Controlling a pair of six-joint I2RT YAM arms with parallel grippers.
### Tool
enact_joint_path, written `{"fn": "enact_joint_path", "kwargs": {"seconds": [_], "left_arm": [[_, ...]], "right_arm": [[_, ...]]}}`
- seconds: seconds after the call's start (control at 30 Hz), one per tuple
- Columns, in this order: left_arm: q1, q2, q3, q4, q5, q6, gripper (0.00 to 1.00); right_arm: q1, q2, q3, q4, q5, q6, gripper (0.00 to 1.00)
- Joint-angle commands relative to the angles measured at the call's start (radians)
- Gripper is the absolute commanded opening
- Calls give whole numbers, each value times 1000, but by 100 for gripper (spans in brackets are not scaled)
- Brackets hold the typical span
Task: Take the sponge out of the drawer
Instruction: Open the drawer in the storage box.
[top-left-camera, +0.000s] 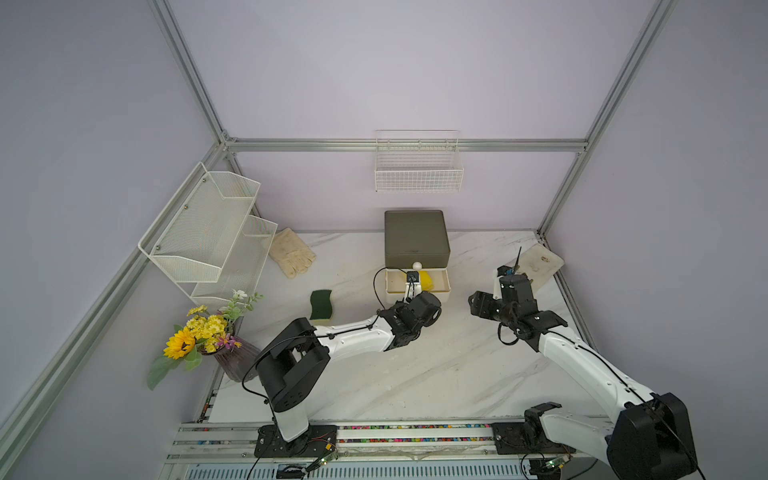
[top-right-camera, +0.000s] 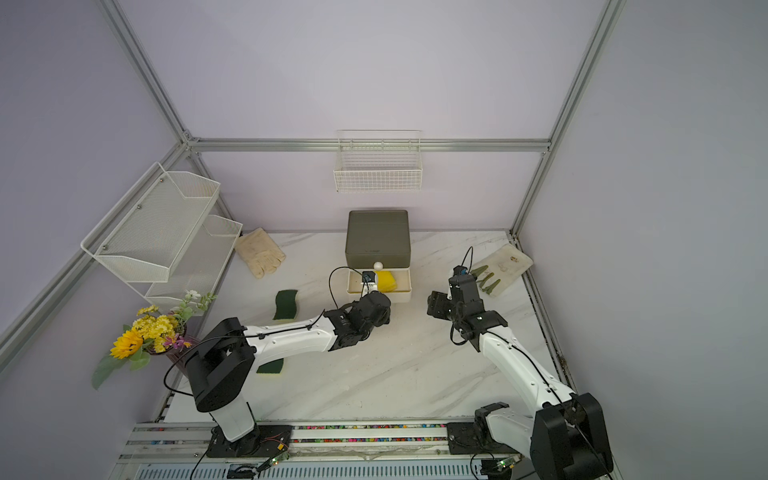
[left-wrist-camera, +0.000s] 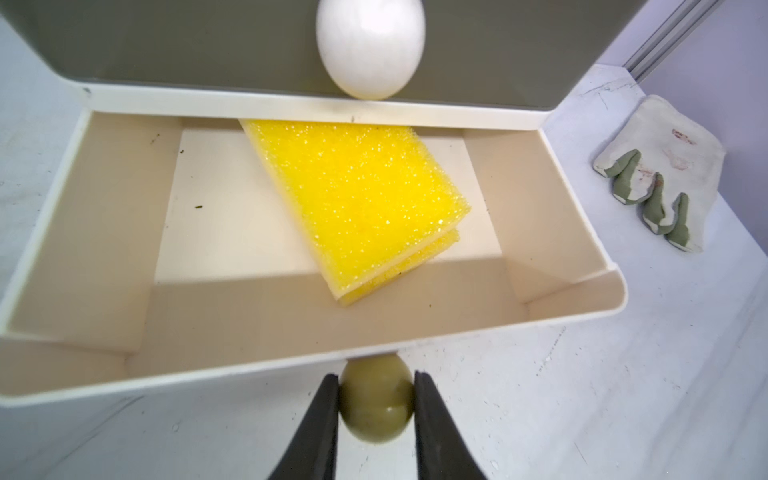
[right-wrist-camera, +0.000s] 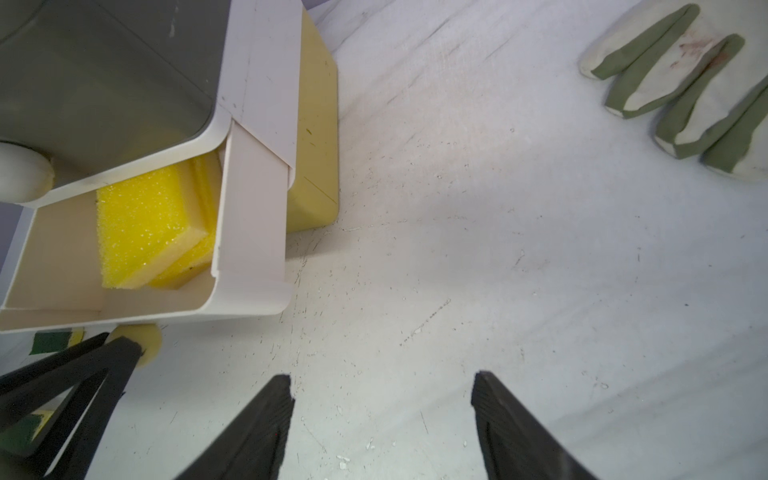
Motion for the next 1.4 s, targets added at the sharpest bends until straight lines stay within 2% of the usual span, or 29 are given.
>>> {"fn": "enact_joint_path", "kwargs": {"seconds": [0.0,0.2,0.37,0.53,0.67,0.87,0.93,1.03,1.17,1.37], "left_arm": [[-33,-64,-21,7,0,-46,8],[-76,-115,-69,-11,-15,-76,9],[-78,-125,-89,-14,-15,-93,15],[-80,-138,-68,-43,-14,-84,34],[-86,-196,-63,-80,-24,-56,45],[-85,-386,-101,-140,-99,30,63],[-82,-442,-114,-158,-132,70,73],[-56,-506,-124,-185,-136,115,82],[23,-548,-135,-214,-49,129,88],[184,-529,-145,-217,177,117,90]], "right_arm": [[-5,-17,-13,26,-1,-1,73],[-5,-16,-12,26,-2,-1,73],[-5,-12,-11,29,-7,0,72],[-5,-13,-6,25,-9,3,73],[-5,-22,7,15,-21,1,73],[-5,-53,39,3,-45,-12,73],[-4,-62,54,-2,-58,-17,73],[-5,-64,78,-8,-77,-21,74],[-3,-48,109,1,-123,-20,74],[20,39,184,9,-157,-7,73]]}}
